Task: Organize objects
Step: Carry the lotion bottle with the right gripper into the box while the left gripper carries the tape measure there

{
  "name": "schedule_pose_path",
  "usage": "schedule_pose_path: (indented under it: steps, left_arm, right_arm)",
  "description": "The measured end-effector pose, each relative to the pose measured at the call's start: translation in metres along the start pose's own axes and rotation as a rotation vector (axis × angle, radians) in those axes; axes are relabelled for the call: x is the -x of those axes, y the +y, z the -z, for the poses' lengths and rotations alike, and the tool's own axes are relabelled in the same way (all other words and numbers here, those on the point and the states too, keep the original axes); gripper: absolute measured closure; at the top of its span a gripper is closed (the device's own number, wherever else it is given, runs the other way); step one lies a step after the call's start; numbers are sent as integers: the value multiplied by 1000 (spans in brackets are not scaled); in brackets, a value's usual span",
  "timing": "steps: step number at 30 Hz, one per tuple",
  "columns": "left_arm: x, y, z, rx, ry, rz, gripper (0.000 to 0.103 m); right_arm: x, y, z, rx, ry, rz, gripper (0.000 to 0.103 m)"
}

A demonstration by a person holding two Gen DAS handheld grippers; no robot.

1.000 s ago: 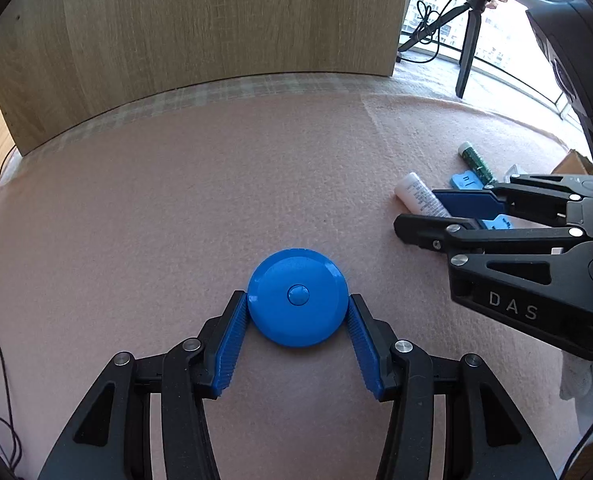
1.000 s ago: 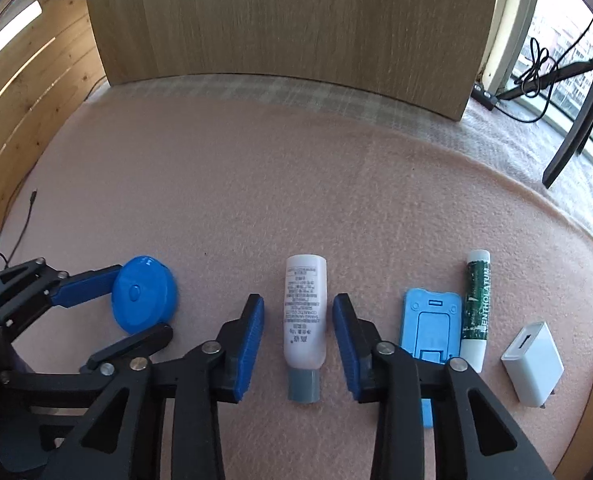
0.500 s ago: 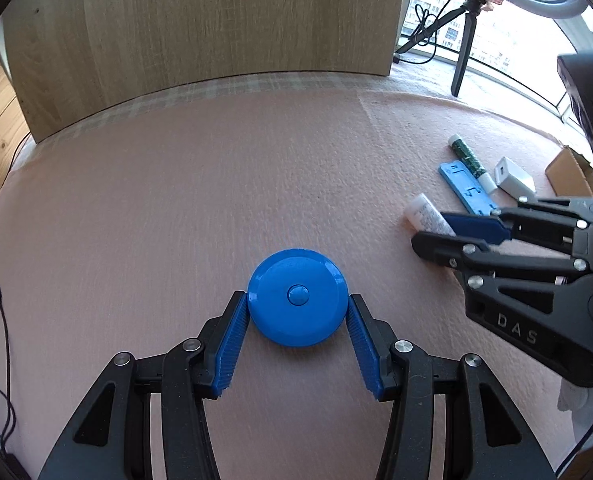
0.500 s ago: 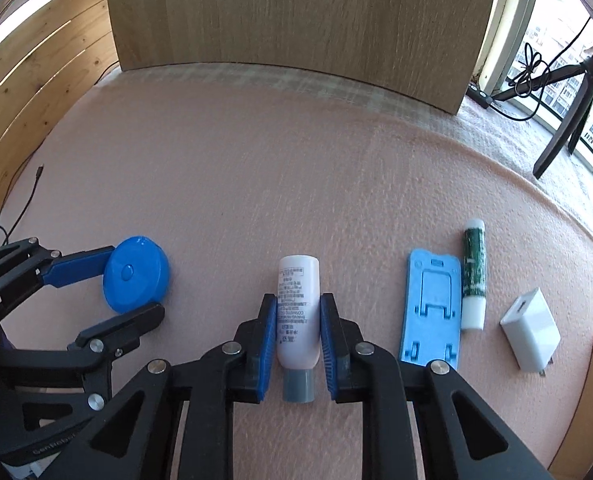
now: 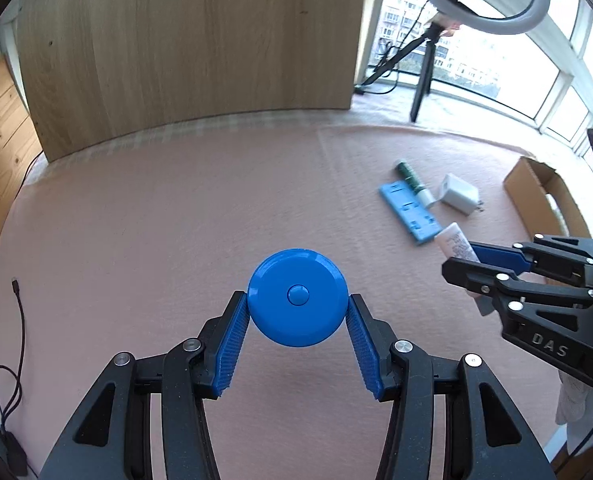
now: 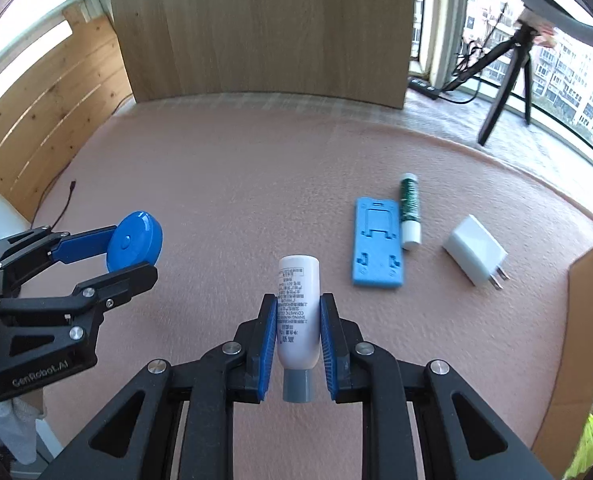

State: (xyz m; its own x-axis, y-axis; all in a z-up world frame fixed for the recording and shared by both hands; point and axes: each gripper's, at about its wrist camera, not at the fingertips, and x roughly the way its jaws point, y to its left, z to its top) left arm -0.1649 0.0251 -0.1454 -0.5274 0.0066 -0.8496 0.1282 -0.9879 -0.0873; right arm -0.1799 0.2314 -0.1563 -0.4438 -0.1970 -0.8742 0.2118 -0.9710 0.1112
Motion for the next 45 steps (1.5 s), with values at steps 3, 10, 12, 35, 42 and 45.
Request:
schedule_pose_path:
  steps: [3,10,12,35,42,45]
  left_arm:
    - [8,-13,-3,-10,-12,15,50]
    - [22,-57,-17,-63,-49,53,50]
    - [22,-72,-21,-77,-54,73,50]
    - [-17,-291,-79,-299,-53,314,50]
    - [-30,-341,-84,-346,-30,359,50]
    - [-36,-356,-85,-358,-19,363,50]
  right_arm:
    - [20,-9,8,-28,-30,0,84]
    - [67,-39,28,-85,-93,20,84]
    - [79,-49,33,-98,-107,37,84]
    - [166,-210,112,-344,-172,237,84]
    - [167,-235,129,-393,-159,250,84]
    - [168,-242,135,-406,-156,254,84]
